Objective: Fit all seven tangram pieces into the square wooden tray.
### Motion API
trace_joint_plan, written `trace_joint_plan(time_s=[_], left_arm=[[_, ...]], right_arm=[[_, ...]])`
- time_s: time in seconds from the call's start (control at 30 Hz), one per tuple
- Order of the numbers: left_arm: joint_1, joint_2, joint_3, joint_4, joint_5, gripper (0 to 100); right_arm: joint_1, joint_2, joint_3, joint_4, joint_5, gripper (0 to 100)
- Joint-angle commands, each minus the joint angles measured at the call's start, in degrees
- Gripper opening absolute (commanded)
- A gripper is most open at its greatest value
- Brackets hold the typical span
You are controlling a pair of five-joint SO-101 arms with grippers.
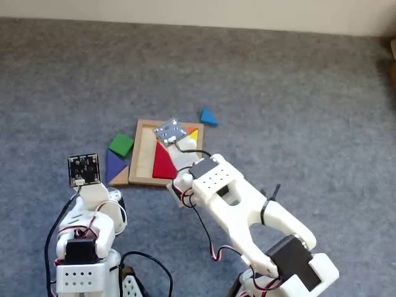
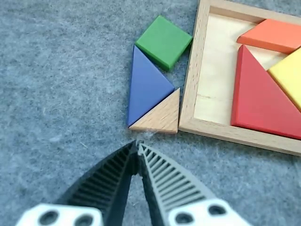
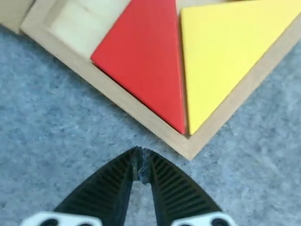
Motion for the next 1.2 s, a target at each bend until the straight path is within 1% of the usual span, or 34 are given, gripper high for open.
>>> trace_joint_plan(time_s=[0.0, 0.17, 0.33, 0.43, 0.6, 0.63, 0.73, 1.0, 1.07, 1.17], left_arm=[[-0.84, -0.13, 1.19, 0.09, -0.35, 0], [-0.84, -0.13, 1.19, 0.09, -0.35, 0], [-0.84, -0.13, 1.19, 0.09, -0.35, 0], [-0.84, -0.13, 1.19, 0.09, -0.35, 0], [-0.84, -0.13, 1.19, 0.09, -0.35, 0], [-0.84, -0.13, 1.19, 0.09, -0.35, 0], [-0.84, -0.13, 1.19, 0.09, -0.35, 0], [-0.84, -0.13, 1.19, 0.09, -0.35, 0], [-0.84, -0.13, 1.19, 0.09, -0.35, 0], [-0.84, -0.13, 1.19, 0.09, -0.35, 0]], right_arm=[[0.92, -3.3, -0.75, 0.48, 0.35, 0.5], [1.98, -12.09, -0.13, 0.57, 0.35, 0.5], [5.32, -20.18, 4.09, 0.92, 0.35, 0.5], [6.81, -22.73, 5.14, 0.92, 0.35, 0.5], [6.9, -23.69, 6.73, 0.92, 0.35, 0.5], [6.9, -23.69, 6.73, 0.92, -0.35, 0.5], [6.9, -23.69, 6.73, 0.48, -5.8, 0.5], [6.99, -23.6, 6.9, -4.79, -15.74, 0.6], [6.99, -23.6, 6.9, -8.13, -17.49, 0.9], [6.99, -23.6, 6.81, -15.25, -17.67, 0.9]])
